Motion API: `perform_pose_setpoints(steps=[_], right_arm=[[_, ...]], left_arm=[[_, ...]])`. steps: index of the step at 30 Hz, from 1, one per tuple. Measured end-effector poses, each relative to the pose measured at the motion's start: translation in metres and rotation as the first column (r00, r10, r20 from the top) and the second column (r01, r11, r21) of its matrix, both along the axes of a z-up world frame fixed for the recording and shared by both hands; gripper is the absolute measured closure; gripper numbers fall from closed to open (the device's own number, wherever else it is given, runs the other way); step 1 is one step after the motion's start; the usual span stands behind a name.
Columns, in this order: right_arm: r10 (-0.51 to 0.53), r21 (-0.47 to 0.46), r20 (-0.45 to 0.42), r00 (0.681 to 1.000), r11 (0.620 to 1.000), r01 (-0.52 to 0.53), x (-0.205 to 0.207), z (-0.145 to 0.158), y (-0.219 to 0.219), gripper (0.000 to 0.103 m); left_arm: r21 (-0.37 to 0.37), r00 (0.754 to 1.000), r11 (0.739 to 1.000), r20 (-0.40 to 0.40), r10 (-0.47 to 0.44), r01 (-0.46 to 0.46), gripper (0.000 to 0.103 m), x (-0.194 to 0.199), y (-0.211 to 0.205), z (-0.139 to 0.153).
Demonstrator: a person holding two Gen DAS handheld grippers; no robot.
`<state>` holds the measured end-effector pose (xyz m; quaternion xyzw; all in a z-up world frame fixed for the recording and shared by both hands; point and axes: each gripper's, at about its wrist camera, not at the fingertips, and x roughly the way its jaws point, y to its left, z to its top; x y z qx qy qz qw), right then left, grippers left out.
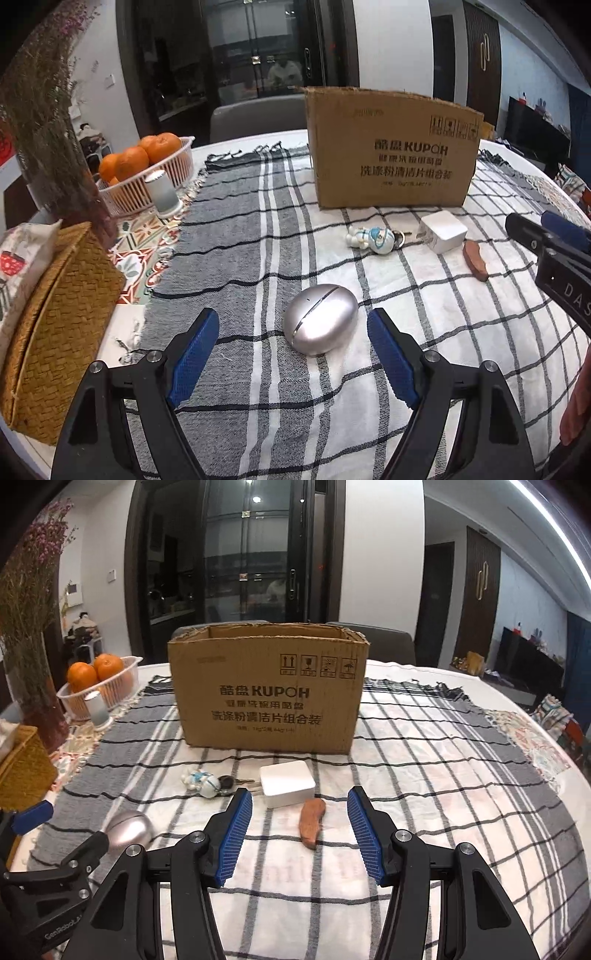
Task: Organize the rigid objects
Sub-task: 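Move the left tool around the silver egg while the right tool approaches the wooden piece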
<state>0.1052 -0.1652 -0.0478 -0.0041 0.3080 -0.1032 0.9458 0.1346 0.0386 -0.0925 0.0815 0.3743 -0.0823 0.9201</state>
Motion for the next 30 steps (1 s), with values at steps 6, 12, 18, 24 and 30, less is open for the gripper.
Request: perform_pose_setpoints(steps=[6, 12, 18, 24, 30], right_arm=[[-0.012, 0.003, -0.025, 1.0, 1.0, 0.012, 0.011, -0.005, -0.003, 0.048], [-0.018, 0.026, -0.055, 0.998, 0.999, 0.02, 0.022, -0.014, -0.007, 0.048], [-0.022, 0.059, -0.102, 0.995, 0.998, 0.029, 0.032, -0.028, -0.011, 0.048], [-0.023, 0.073, -0.128, 0.992, 0.997, 0.033, 0.04, -0.038, -0.012, 0.048], [-0.029, 0.091, -0.144, 0.989, 0.995, 0.042, 0.047, -0.044, -0.016, 0.05]], left_arm=[[-0.024, 0.999, 1.0, -0.033, -0.016, 0.015, 0.021, 0.01, 0.001, -0.007], [-0.019, 0.997, 0.998, -0.055, -0.061, 0.06, 0.025, 0.02, -0.003, -0.015], [-0.019, 0.991, 0.995, -0.086, -0.099, 0.098, 0.033, 0.03, -0.006, -0.025], [-0.032, 0.986, 0.992, -0.116, -0.122, 0.119, 0.037, 0.037, -0.009, -0.035], [-0.047, 0.981, 0.991, -0.139, -0.134, 0.129, 0.044, 0.044, -0.013, -0.041]])
